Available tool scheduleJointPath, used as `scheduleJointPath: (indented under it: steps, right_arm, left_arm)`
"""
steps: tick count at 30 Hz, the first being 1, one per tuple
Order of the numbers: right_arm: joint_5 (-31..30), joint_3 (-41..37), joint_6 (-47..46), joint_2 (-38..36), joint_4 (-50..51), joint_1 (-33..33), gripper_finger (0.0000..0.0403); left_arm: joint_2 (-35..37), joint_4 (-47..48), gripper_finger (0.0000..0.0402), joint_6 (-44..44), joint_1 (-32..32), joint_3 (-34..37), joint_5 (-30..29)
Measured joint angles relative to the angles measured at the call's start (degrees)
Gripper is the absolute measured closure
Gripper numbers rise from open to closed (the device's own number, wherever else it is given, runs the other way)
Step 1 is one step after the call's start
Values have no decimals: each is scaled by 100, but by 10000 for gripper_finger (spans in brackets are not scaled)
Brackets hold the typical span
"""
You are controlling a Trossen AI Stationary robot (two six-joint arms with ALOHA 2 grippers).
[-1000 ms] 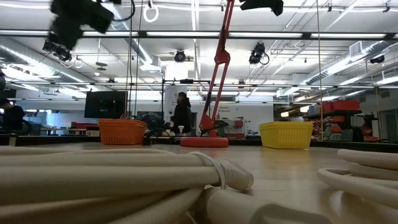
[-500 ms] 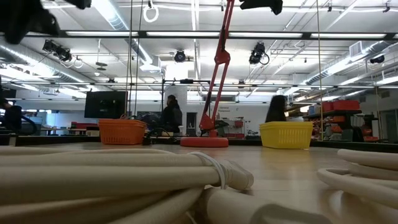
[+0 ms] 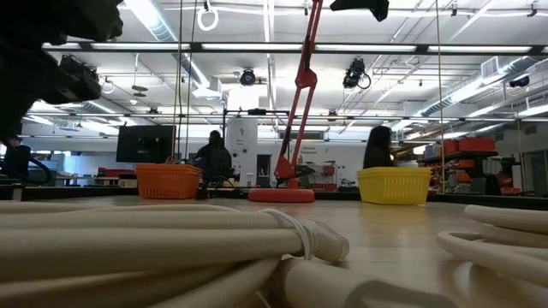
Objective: Pick & Place USB Port
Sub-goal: Put the white HDMI cable into the yellow bin
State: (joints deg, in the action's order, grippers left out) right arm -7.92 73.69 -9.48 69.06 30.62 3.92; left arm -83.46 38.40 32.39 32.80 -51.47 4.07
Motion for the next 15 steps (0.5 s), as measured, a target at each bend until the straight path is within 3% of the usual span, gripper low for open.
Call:
scheduleJointPath:
  steps: [12,15]
  right_arm:
    - [3,0,-237,0,36,-2,279]
    - [-2,0,-249,0,34,-2,279]
  left_arm:
    - [-584,-169,229,-1330,-11,38,60]
    - [-619,-226,229,-1651,-9,38,-151]
